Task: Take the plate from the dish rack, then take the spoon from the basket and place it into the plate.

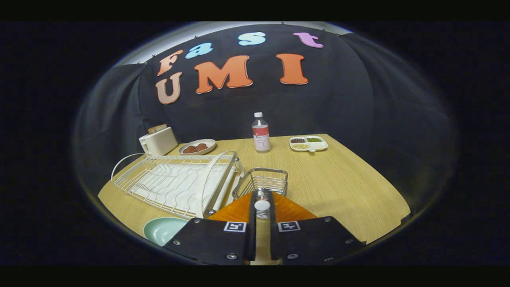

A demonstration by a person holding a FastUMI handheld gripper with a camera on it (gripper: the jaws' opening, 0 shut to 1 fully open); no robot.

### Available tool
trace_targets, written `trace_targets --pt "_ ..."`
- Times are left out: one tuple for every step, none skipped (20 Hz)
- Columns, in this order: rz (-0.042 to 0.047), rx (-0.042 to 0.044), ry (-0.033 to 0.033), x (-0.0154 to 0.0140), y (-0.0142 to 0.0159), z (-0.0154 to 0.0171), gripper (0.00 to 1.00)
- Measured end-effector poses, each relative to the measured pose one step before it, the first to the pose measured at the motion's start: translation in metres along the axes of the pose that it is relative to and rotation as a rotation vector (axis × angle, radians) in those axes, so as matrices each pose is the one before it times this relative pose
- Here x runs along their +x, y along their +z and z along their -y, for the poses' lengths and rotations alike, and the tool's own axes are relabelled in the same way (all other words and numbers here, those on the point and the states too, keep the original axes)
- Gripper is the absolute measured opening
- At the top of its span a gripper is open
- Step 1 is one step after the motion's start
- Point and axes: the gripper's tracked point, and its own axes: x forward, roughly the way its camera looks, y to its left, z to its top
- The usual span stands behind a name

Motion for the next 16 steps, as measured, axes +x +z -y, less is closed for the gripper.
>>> trace_targets --pt "-0.00644 -0.00008 0.00969 -0.00200 0.00283 -0.00082 0.14" --pt "0.00114 0.00196 0.00997 -0.00221 0.00631 -0.00244 0.13" --pt "0.00212 -0.00460 0.00000 -0.00332 0.00553 0.00087 0.13" --pt "0.01052 -0.01026 -0.00722 -0.00238 0.00751 0.00113 0.12" --pt "0.00651 -0.01257 -0.01533 -0.00405 0.00712 0.00309 0.12" --pt "0.01596 -0.00344 -0.00337 -0.00472 0.00826 0.00062 0.11" --pt "0.01092 0.00207 -0.00458 -0.00422 0.00773 0.00102 0.11" --pt "0.00283 0.00292 -0.00143 -0.00392 0.00473 0.00087 0.11" --pt "0.00131 0.00068 -0.00319 -0.00477 0.00549 0.00115 0.11" --pt "0.00662 0.00052 0.00007 -0.00618 0.00726 0.00042 0.11" --pt "0.01388 -0.00005 -0.00091 -0.00647 0.00947 0.00085 0.11" --pt "0.01504 -0.00096 0.00522 -0.00730 0.01000 -0.00031 0.11" --pt "0.00849 0.00054 0.00725 -0.00647 0.00669 -0.00044 0.11" --pt "0.00121 0.00037 0.01212 -0.00669 0.00489 -0.00262 0.11" --pt "0.00655 -0.00073 0.01172 -0.00636 0.00648 -0.00335 0.11" --pt "0.00812 -0.00497 0.01064 -0.00563 0.00652 -0.00300 0.11"
